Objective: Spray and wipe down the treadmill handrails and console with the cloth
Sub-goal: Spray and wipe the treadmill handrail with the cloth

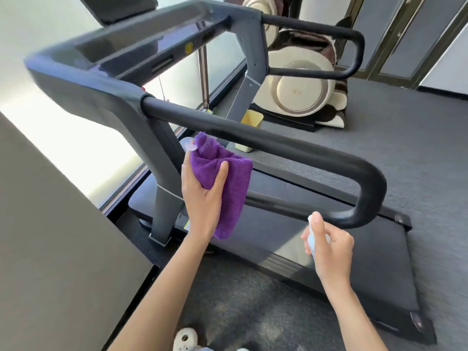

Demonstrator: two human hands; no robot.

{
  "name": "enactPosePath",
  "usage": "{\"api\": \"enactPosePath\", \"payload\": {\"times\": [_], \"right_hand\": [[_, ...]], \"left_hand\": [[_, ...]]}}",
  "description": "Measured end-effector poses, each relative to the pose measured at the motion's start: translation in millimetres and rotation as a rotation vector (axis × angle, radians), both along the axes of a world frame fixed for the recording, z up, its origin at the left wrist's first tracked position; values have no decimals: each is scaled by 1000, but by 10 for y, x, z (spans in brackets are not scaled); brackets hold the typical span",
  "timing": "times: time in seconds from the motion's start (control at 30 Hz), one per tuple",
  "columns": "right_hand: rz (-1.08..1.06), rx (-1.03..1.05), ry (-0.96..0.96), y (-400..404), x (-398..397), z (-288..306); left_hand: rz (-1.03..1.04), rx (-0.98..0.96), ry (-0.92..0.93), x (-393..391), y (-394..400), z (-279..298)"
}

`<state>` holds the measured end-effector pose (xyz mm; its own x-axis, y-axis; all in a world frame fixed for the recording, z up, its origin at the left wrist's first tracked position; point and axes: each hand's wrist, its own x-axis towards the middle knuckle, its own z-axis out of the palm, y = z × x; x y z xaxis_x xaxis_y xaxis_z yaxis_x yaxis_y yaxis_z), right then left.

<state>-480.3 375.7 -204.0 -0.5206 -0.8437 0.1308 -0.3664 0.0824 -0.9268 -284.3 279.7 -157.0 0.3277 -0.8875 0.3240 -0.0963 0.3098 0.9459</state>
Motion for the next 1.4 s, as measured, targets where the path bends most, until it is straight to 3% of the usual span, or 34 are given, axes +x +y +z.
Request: {"api": "enactPosePath", "payload": {"times": [0.17, 0.4, 0.57, 0.73, 1.03, 1.23, 1.3, 1.4], "right_hand": [[9, 13, 15, -177, 265, 161], [-34, 25, 27, -512, 559, 395], [-55, 32, 38, -640, 695, 511], [-61, 14, 24, -626, 781, 575], [-38, 5, -7, -628, 851, 604], [2, 2, -15, -708, 938, 586], [11, 5, -16, -733, 968, 572], [21, 8, -21, -762, 1005, 567]], "left_hand": [[67, -122, -311, 213, -434, 519], [144, 74, -788, 353, -967, 752], [106, -296, -884, 514, -1094, 695], [8, -423, -1036, 641, -1183, 732], [24, -187, -976, 769, -1442, 922], [-181, -280, -989, 1015, -1348, 807], [-88, -280, -1032, 978, -1303, 745], [50, -133, -1138, 724, -1352, 849]]}}
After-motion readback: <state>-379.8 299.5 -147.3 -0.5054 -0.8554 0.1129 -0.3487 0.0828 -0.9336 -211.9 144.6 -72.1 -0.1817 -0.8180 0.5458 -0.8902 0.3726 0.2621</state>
